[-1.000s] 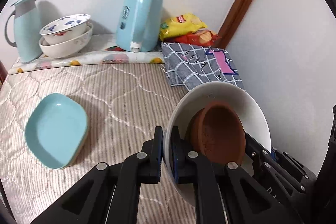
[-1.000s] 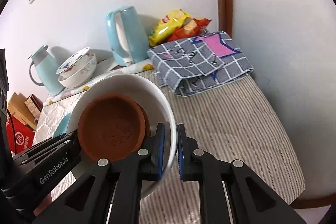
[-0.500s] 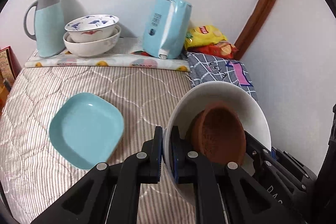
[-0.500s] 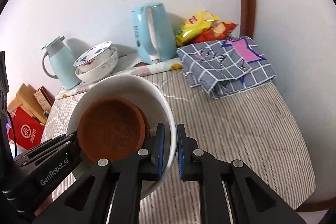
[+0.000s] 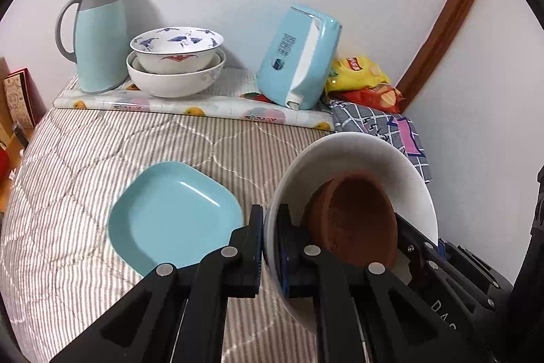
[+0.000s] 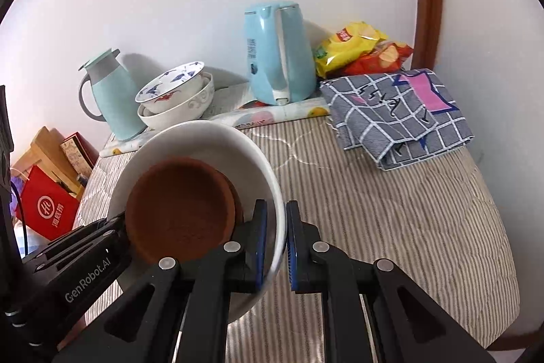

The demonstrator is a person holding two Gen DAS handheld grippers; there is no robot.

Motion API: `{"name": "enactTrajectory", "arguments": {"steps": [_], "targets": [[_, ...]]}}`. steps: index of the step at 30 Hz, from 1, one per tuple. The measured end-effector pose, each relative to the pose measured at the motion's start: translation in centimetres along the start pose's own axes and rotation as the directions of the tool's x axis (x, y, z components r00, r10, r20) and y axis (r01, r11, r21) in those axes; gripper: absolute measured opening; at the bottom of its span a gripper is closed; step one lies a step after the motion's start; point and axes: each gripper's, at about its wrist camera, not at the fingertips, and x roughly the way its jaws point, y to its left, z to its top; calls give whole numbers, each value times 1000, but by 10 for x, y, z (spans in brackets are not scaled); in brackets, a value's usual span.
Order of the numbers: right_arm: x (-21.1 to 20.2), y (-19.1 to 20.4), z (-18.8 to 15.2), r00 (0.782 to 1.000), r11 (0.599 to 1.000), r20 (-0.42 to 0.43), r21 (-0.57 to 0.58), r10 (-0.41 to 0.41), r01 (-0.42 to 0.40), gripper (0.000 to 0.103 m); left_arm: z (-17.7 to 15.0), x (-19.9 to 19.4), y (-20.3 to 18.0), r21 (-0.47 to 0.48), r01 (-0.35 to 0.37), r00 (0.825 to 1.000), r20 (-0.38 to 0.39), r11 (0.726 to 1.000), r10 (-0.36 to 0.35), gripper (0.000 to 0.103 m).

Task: Organize plates and bowls
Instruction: 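Carry the white bowl with both tools and lower it onto the light-blue plate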

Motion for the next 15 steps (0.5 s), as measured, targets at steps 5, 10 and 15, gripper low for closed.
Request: {"name": "enactTrajectory", "arguments": {"steps": [5, 10, 15], "targets": [[9, 15, 1, 1000, 1000, -7, -2, 12, -12, 10, 4, 1, 15, -9, -9, 1000, 1, 1000, 9, 9], [17, 29, 3, 1000, 1000, -16, -14, 18, -18, 10, 8, 3, 32, -27, -12, 1000, -3, 1000, 12, 8], [25, 44, 6, 999, 999, -21, -30, 28, -28, 10, 10, 4, 48, -39, -21, 1000, -1, 999, 21, 9]]}}
